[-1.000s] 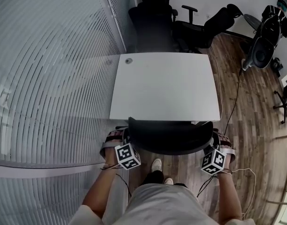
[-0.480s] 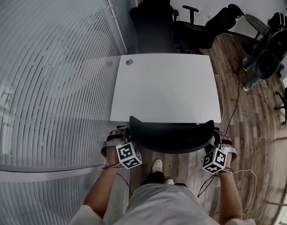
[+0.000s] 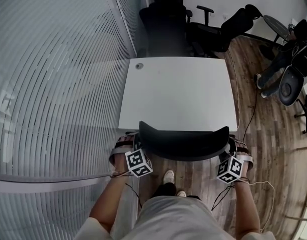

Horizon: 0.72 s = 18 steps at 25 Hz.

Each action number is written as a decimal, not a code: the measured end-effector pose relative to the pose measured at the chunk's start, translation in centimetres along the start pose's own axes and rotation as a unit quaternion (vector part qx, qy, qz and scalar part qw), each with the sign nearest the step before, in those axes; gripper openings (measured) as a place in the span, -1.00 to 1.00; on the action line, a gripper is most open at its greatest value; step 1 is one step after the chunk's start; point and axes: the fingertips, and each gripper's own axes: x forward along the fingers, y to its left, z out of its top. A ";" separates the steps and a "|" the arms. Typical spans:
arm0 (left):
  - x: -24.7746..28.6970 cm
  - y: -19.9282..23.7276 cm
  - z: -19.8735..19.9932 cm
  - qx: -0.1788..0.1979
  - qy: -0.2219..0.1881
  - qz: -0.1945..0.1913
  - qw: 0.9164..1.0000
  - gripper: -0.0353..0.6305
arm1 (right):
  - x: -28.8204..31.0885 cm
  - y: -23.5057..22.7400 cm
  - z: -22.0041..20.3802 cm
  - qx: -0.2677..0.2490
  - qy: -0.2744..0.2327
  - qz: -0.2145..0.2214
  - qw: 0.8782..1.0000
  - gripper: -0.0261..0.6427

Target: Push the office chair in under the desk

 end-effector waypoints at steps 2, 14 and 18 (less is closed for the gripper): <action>0.0 -0.2 -0.2 -0.001 0.000 0.002 1.000 -0.27 | 0.0 0.3 0.1 0.007 -0.005 -0.003 1.000 -0.32; -8.7 1.0 2.4 -0.168 -0.117 0.043 0.978 -0.27 | -8.2 -1.6 3.9 0.212 -0.140 -0.021 0.967 -0.49; -13.8 0.2 5.7 -0.252 -0.213 0.032 0.943 -0.48 | -12.7 -1.8 7.5 0.306 -0.238 -0.010 0.922 -0.63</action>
